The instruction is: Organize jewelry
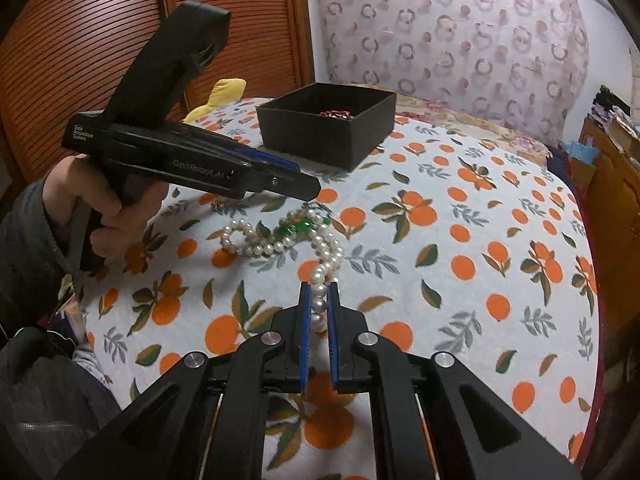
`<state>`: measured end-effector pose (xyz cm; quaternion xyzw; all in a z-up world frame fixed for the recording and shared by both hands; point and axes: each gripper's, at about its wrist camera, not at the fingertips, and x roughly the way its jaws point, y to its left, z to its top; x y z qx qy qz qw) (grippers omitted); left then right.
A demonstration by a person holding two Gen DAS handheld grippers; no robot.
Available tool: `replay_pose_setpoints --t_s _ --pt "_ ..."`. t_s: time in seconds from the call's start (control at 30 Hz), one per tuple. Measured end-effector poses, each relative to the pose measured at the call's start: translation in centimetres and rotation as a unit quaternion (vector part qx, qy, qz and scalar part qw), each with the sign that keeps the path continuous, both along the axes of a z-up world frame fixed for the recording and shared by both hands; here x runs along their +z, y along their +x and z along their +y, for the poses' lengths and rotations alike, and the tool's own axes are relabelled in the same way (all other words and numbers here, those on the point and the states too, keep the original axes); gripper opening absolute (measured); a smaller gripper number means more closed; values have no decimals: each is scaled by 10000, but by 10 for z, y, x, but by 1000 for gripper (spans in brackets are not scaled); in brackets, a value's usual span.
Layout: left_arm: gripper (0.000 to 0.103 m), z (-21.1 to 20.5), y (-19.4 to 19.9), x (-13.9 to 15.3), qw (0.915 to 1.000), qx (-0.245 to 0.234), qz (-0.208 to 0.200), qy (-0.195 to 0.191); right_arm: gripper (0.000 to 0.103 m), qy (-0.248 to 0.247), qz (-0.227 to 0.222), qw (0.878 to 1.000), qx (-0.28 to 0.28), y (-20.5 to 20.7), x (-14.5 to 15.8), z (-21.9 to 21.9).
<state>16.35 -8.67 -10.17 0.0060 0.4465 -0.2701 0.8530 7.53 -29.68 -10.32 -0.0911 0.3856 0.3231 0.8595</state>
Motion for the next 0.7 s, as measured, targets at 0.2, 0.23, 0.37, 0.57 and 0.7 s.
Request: replay_pose_setpoints --t_s 0.2,0.23,0.37,0.57,0.7 --pt "22 -9 5 -12 9997 -98 110 213 9 46 10 9999 -118 0 -1 -11" --pt "22 -10 5 -12 9996 -110 84 229 9 51 7 9999 -129 1 0 -12" --pt "8 -12 3 -13 9992 -196 2 339 9 78 -9 9998 -170 3 1 -15" --pt "5 -7 1 -9 9995 -143 -73 272 9 112 6 9998 -180 4 1 -16" --pt "5 2 -1 8 9994 39 -312 132 9 103 36 9998 -180 6 0 -16"
